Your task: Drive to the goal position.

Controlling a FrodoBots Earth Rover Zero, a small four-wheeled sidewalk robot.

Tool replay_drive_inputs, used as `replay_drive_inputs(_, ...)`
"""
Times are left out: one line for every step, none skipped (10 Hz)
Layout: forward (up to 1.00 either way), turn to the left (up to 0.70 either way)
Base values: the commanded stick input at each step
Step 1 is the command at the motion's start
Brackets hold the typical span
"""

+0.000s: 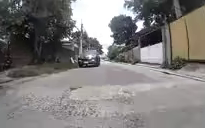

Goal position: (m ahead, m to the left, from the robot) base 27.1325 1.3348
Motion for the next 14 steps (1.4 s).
replay_drive_inputs(1.00, 0.04)
replay_drive_inputs(1.00, 0.04)
replay_drive_inputs(1.00, 0.04)
replay_drive_inputs(1.00, 0.04)
replay_drive_inputs(1.00, 0.04)
replay_drive_inputs(1.00, 0.04)
replay_drive_inputs(1.00, 0.04)
replay_drive_inputs(1.00, 0.04)
replay_drive_inputs(1.00, -0.25)
replay_drive_inputs(1.00, -0.36)
replay_drive_inputs(1.00, -0.36)
replay_drive_inputs(1.00, -0.36)
replay_drive_inputs(1.00, -0.36)
replay_drive_inputs(1.00, -0.01)
